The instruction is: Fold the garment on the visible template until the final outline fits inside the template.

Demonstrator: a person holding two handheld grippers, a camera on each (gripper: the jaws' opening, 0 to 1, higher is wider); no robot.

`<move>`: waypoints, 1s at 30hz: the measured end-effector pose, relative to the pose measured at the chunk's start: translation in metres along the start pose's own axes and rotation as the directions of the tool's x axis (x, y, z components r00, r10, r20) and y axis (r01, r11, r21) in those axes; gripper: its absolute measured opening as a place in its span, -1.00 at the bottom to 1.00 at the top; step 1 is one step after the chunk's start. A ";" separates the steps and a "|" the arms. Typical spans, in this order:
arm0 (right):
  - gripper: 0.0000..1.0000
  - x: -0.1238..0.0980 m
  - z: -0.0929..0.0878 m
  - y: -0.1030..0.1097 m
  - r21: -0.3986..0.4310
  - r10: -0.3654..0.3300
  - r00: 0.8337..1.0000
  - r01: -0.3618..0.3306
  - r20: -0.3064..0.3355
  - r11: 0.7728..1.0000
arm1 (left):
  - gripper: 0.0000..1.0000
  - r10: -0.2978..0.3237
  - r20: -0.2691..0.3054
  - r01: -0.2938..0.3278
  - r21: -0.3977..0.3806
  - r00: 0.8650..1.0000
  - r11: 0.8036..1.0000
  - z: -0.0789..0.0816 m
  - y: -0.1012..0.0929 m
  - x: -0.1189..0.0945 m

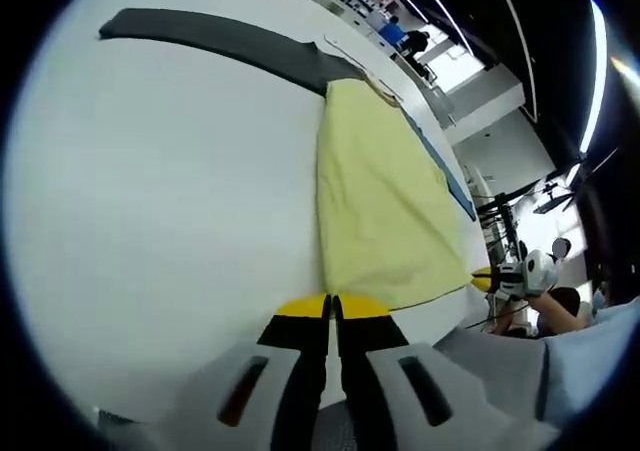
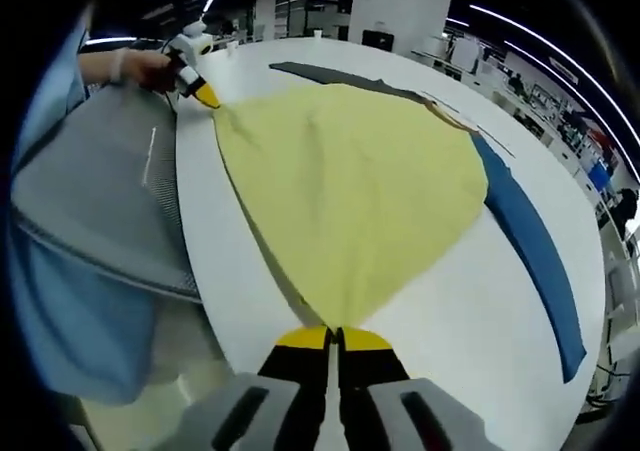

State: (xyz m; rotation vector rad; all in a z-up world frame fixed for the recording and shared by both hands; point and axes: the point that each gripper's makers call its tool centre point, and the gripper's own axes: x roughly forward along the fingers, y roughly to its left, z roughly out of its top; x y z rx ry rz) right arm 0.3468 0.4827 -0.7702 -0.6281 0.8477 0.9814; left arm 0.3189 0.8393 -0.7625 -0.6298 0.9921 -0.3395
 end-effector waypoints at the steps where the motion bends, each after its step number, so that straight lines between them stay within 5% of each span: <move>1: -1.00 0.000 0.000 0.000 -0.004 0.000 1.000 0.000 -0.003 1.000 | -1.00 0.002 -0.002 -0.002 -0.001 1.000 1.000 0.000 0.000 0.000; 30: -1.00 0.001 -0.004 0.005 -0.002 0.042 0.999 -0.042 -0.025 0.999 | -1.00 0.013 -0.004 -0.013 0.003 1.000 1.000 -0.006 0.005 0.002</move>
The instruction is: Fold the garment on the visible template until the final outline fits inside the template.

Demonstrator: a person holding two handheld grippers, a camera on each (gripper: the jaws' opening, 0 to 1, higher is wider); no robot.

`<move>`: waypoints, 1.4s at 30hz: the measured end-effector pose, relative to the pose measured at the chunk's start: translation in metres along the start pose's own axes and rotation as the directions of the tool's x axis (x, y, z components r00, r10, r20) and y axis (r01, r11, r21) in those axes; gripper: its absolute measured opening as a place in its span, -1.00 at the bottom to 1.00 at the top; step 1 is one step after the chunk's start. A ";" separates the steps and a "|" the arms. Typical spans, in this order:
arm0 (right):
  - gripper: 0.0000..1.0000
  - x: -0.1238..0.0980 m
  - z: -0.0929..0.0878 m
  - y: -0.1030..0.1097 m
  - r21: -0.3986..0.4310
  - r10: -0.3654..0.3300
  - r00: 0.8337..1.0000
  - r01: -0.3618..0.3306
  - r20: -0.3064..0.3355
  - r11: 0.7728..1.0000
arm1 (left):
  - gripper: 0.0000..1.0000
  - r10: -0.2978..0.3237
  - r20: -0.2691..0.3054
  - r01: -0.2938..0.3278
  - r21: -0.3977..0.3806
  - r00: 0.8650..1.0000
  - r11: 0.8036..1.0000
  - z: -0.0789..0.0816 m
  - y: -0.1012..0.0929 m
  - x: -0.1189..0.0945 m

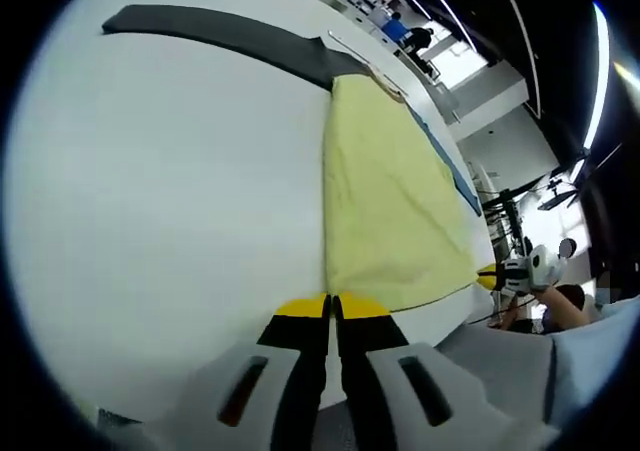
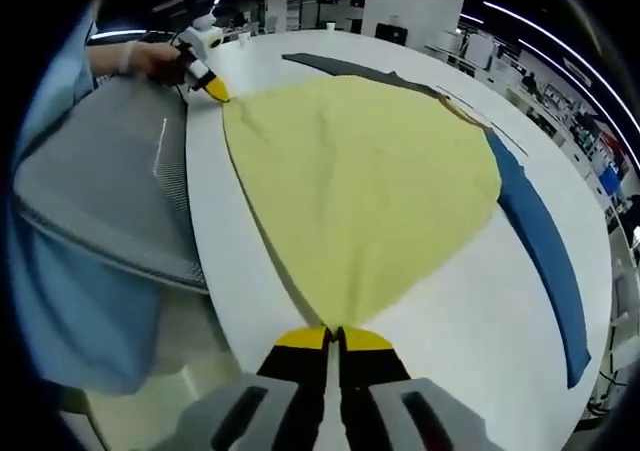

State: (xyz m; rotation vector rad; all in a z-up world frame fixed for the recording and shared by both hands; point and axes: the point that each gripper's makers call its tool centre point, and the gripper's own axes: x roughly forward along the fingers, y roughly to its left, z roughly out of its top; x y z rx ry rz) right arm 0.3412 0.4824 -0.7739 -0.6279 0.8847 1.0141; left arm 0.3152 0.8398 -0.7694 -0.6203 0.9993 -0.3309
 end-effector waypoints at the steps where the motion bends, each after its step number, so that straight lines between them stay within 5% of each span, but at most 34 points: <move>1: -1.00 0.000 0.000 0.000 0.000 0.000 1.000 0.000 0.000 1.000 | -1.00 -0.002 0.000 0.002 0.001 1.000 1.000 0.000 0.000 0.000; 8: -0.90 0.000 0.002 0.003 0.051 0.020 1.000 -0.021 0.021 0.998 | -0.99 -0.026 -0.004 0.026 0.029 1.000 0.999 0.000 -0.003 0.001; 12: -0.54 -0.002 0.007 0.011 0.165 0.060 0.994 -0.074 0.090 0.983 | -0.88 -0.070 0.010 0.070 0.031 0.997 0.997 0.005 -0.011 -0.002; 16: -0.24 -0.009 0.017 0.008 0.244 0.042 0.983 -0.085 0.176 0.966 | -0.70 -0.146 0.021 0.142 0.121 0.989 0.982 0.008 -0.025 -0.006; 21: 0.16 -0.019 0.031 -0.005 0.349 -0.019 0.961 -0.081 0.275 0.934 | -0.34 -0.196 0.065 0.181 0.186 0.978 0.966 0.016 -0.035 -0.008; 23: 0.38 -0.021 0.034 -0.011 0.366 -0.040 0.953 -0.077 0.301 0.927 | -0.11 -0.225 0.084 0.197 0.262 0.971 0.945 0.022 -0.041 -0.007; 29: 0.98 -0.025 0.031 -0.030 0.403 -0.120 0.948 -0.010 0.294 0.915 | 0.53 -0.227 0.133 0.163 0.373 0.965 0.913 0.036 -0.047 -0.007; 34: 1.00 -0.031 0.025 -0.048 0.434 -0.188 0.942 0.052 0.277 0.899 | 0.98 -0.232 0.167 0.149 0.398 0.958 0.905 0.047 -0.048 -0.008; 42: 1.00 -0.045 0.017 -0.074 0.502 -0.269 0.923 0.102 0.274 0.859 | 0.98 -0.245 0.237 0.132 0.408 0.940 0.903 0.069 -0.050 -0.015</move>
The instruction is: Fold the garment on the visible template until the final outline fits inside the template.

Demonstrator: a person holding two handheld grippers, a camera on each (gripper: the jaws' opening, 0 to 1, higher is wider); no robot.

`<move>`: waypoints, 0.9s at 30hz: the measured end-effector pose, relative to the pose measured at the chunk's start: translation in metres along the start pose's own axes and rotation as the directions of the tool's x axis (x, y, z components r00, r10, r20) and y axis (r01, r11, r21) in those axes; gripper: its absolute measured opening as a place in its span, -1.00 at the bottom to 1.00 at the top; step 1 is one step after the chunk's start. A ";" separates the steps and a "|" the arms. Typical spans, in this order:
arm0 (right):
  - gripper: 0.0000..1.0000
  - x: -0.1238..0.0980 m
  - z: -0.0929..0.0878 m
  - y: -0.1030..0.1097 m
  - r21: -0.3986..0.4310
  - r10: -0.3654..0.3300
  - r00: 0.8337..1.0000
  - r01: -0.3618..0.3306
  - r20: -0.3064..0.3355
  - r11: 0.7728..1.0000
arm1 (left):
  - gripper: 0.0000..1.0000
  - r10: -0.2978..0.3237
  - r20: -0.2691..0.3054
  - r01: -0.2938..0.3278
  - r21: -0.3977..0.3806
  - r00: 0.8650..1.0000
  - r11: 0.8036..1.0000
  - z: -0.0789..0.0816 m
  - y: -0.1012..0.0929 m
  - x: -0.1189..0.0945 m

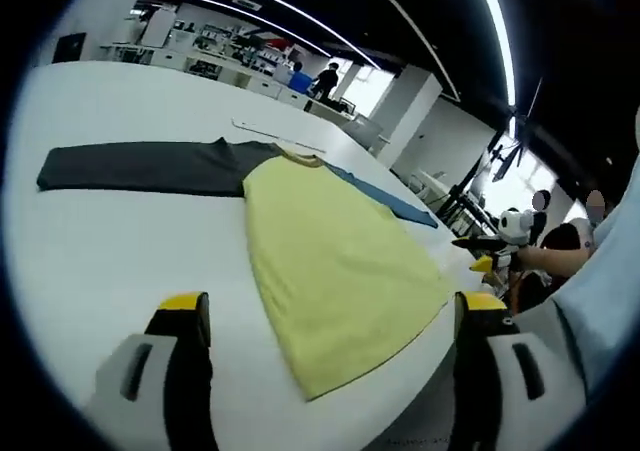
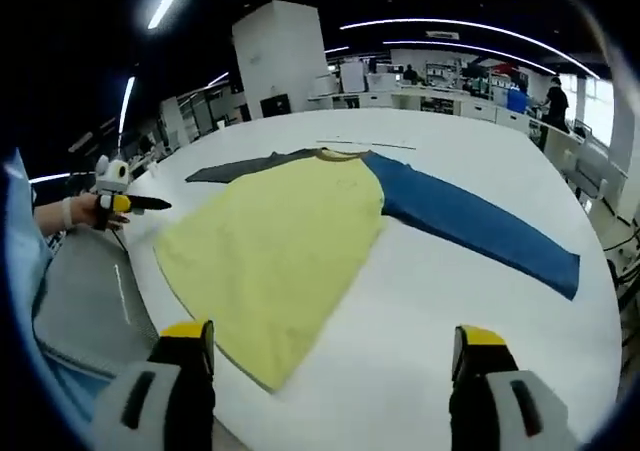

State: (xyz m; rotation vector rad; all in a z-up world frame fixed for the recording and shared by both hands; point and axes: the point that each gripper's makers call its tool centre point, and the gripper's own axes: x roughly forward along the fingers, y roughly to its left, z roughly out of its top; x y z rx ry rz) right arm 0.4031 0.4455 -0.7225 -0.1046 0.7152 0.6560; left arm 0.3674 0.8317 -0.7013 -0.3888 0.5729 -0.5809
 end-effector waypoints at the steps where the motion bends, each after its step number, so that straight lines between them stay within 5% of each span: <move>1: 1.00 -0.001 0.001 -0.003 0.009 -0.007 1.000 0.007 0.001 1.000 | 0.98 0.002 0.005 -0.002 0.001 1.000 1.000 0.001 0.000 -0.001; 10: 0.99 -0.019 0.018 -0.063 0.136 -0.160 0.984 0.148 0.080 0.979 | 0.96 0.027 0.026 -0.027 0.009 0.999 1.000 0.007 0.010 -0.007; 24: 0.85 -0.023 0.033 -0.143 0.171 -0.284 0.955 0.268 0.083 0.948 | 0.88 0.063 0.046 -0.063 -0.009 0.997 0.998 0.013 0.019 -0.021; 27: 0.83 -0.019 0.036 -0.169 0.227 -0.328 0.941 0.302 0.084 0.926 | 0.87 0.075 0.030 -0.075 -0.013 0.997 0.997 0.008 0.021 -0.025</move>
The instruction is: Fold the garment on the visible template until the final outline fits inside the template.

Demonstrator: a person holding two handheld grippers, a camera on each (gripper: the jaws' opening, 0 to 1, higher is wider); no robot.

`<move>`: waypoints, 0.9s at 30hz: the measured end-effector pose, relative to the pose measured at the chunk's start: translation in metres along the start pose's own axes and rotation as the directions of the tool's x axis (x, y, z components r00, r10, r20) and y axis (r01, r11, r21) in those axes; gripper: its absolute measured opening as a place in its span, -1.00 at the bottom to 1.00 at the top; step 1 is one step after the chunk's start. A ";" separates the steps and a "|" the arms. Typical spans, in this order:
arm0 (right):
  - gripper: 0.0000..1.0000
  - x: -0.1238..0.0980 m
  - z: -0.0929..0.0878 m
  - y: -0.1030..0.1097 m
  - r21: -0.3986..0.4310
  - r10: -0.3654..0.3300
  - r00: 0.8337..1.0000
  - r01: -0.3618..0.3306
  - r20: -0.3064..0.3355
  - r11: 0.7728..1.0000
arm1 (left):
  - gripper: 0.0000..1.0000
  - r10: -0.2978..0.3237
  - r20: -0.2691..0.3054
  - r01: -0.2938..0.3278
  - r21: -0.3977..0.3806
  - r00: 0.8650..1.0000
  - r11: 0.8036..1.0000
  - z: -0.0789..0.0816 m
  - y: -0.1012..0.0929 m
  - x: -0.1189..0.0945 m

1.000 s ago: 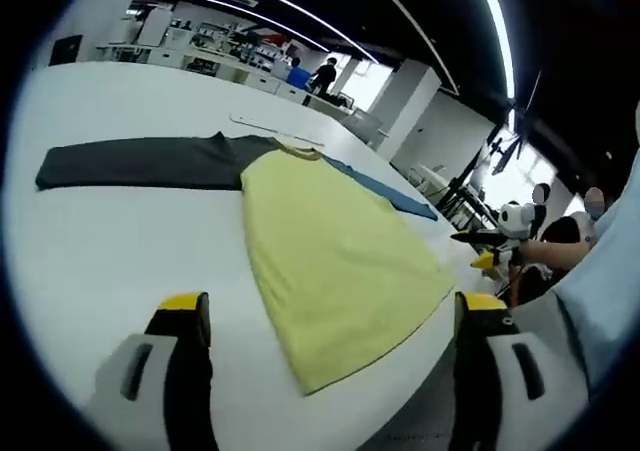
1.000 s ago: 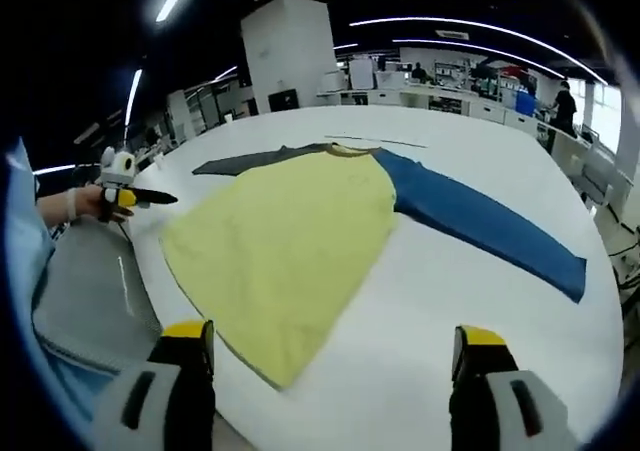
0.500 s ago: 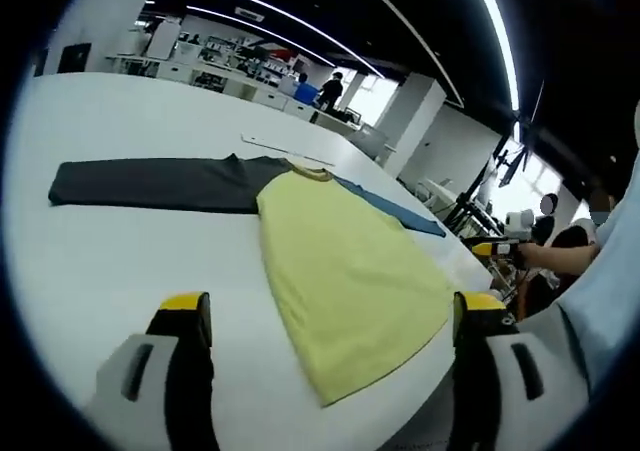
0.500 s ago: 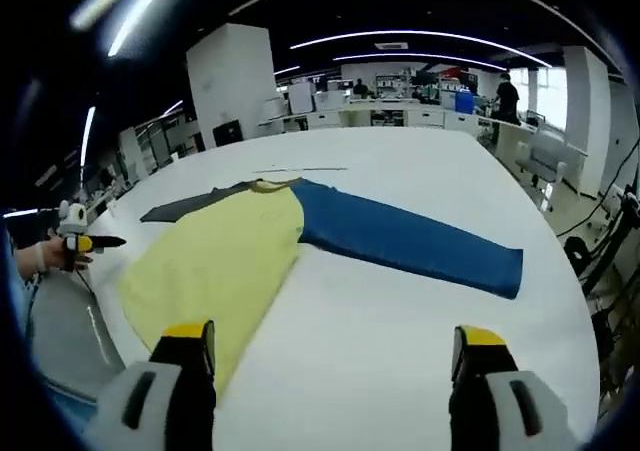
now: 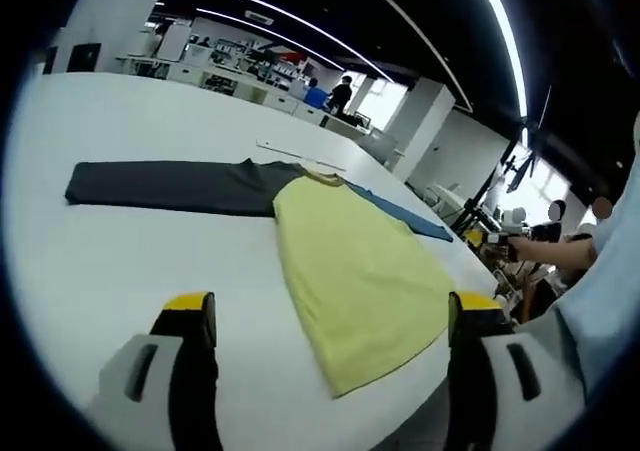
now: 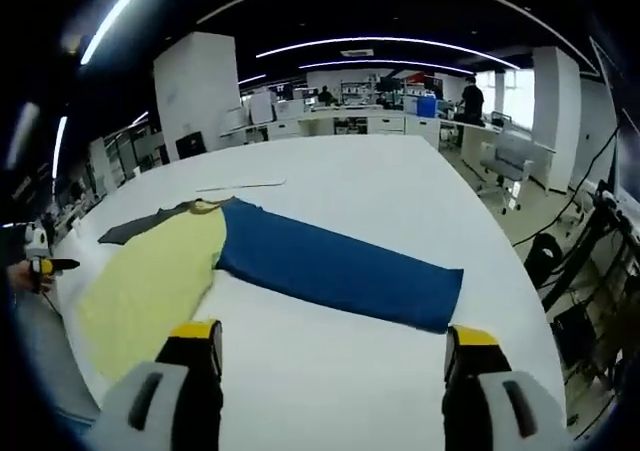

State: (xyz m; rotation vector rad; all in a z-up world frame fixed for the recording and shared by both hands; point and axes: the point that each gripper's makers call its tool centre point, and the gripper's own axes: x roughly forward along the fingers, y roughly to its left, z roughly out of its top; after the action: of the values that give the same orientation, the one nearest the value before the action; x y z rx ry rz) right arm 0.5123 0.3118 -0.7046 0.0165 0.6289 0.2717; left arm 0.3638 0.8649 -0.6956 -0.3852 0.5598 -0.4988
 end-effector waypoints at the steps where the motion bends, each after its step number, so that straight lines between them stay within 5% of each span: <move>1: 0.81 0.004 0.002 -0.006 0.023 -0.012 1.000 0.012 0.006 1.000 | 0.86 0.006 -0.002 -0.006 -0.002 1.000 1.000 -0.001 0.001 -0.001; 7: 0.67 0.021 0.005 -0.031 0.096 -0.078 0.997 0.078 -0.010 0.992 | 0.82 0.035 -0.004 -0.035 -0.028 0.999 0.999 -0.009 0.004 -0.011; 16: 0.36 0.031 -0.009 -0.039 0.140 -0.102 0.992 0.112 -0.073 0.984 | 0.78 0.078 -0.007 -0.078 -0.056 0.997 0.995 -0.014 0.009 -0.021; 18: 0.29 0.039 -0.012 -0.057 0.154 -0.108 0.990 0.120 -0.085 0.981 | 0.76 0.073 0.000 -0.073 -0.056 0.997 0.996 -0.011 0.007 -0.019; 27: 0.03 0.033 -0.016 -0.041 0.189 -0.102 0.990 0.118 -0.093 0.975 | 0.68 0.070 -0.025 -0.072 -0.078 0.997 0.994 -0.020 0.006 -0.018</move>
State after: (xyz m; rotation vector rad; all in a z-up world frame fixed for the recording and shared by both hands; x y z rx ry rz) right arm 0.5381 0.2798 -0.7406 0.1586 0.7342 0.1026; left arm 0.3407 0.8749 -0.7068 -0.4336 0.6143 -0.4139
